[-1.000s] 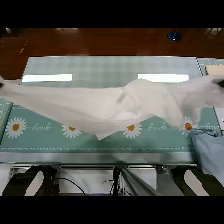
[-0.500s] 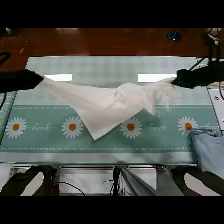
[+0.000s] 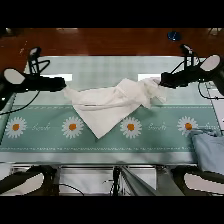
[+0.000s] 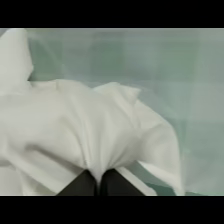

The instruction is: Fold the shirts.

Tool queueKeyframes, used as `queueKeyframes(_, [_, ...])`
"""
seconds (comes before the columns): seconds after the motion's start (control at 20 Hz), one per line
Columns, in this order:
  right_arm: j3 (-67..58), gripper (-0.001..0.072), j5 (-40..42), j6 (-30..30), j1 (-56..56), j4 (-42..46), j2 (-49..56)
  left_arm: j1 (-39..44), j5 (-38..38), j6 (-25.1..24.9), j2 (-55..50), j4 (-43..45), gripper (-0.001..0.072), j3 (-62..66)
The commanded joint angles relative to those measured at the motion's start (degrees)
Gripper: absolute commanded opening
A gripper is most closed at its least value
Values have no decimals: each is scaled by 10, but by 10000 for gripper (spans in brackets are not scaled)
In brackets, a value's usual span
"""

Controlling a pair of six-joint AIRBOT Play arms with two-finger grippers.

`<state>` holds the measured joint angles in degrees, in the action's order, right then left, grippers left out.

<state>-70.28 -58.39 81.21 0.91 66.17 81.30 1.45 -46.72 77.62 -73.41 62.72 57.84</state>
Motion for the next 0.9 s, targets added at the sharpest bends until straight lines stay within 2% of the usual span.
queueKeyframes(0.0, [0, 27, 10, -12, 0, 15, 30, 11, 0, 2, -65, -2, 30, 0])
queueKeyframes(0.05, [0, 27, 11, -12, -1, 14, 30, 11, -8, 2, -70, -2, 38, 0])
queueKeyframes(0.1, [0, 27, 11, -16, 0, 13, 31, 11, -16, 2, -70, -2, 128, 1])
queueKeyframes(0.2, [0, 27, 9, -27, 0, 14, 31, 8, -68, 2, -64, -1, 495, 16])
queueKeyframes(0.4, [0, 27, -32, -27, -1, -5, 30, -31, -241, 18, -31, 61, 522, 78])
queueKeyframes(0.45, [0, 27, -42, -30, 0, 1, 31, -43, -276, 18, -14, 61, 550, 75])
queueKeyframes(0.55, [0, 27, -47, -36, 0, 22, 30, -58, -329, 17, 25, 56, 562, 49])
queueKeyframes(0.65, [0, 27, -47, -38, 0, 35, 31, -60, -346, 17, 72, 40, 661, -8])
queueKeyframes(0.85, [0, 27, -47, -55, 0, 34, 30, -59, -308, 17, 151, -74, 679, -152])
